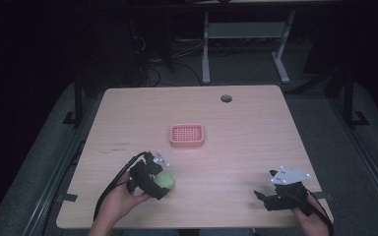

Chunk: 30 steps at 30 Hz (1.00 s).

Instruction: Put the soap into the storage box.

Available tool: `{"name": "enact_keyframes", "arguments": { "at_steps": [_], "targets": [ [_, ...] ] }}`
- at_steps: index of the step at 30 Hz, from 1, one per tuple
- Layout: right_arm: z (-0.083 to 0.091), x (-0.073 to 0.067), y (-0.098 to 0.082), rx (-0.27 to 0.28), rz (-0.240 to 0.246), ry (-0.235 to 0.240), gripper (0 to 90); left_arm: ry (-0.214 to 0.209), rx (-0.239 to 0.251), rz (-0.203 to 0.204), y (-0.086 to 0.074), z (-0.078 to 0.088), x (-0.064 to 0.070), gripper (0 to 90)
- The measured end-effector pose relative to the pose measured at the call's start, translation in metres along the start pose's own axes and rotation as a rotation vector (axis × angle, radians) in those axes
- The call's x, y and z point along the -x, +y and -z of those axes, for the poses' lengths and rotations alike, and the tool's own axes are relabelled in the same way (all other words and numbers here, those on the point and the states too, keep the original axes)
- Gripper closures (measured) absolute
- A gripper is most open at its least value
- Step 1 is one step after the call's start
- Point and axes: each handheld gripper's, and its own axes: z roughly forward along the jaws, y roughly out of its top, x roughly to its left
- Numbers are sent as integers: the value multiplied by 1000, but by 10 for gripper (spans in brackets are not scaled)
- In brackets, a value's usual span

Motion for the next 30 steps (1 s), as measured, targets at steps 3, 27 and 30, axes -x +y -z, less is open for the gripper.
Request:
{"name": "enact_keyframes", "arguments": {
  "at_steps": [3, 27, 30],
  "targets": [
    [0, 0, 0, -1, 3, 0, 138, -2, -10, 12, 2, -4, -3, 188],
    [1, -2, 1, 2, -2, 4, 138, 3, -116, 41, 14, -31, -8, 203],
    [1, -2, 1, 2, -1, 5, 138, 1, -120, 49, 15, -34, -8, 211]
  ]
}}
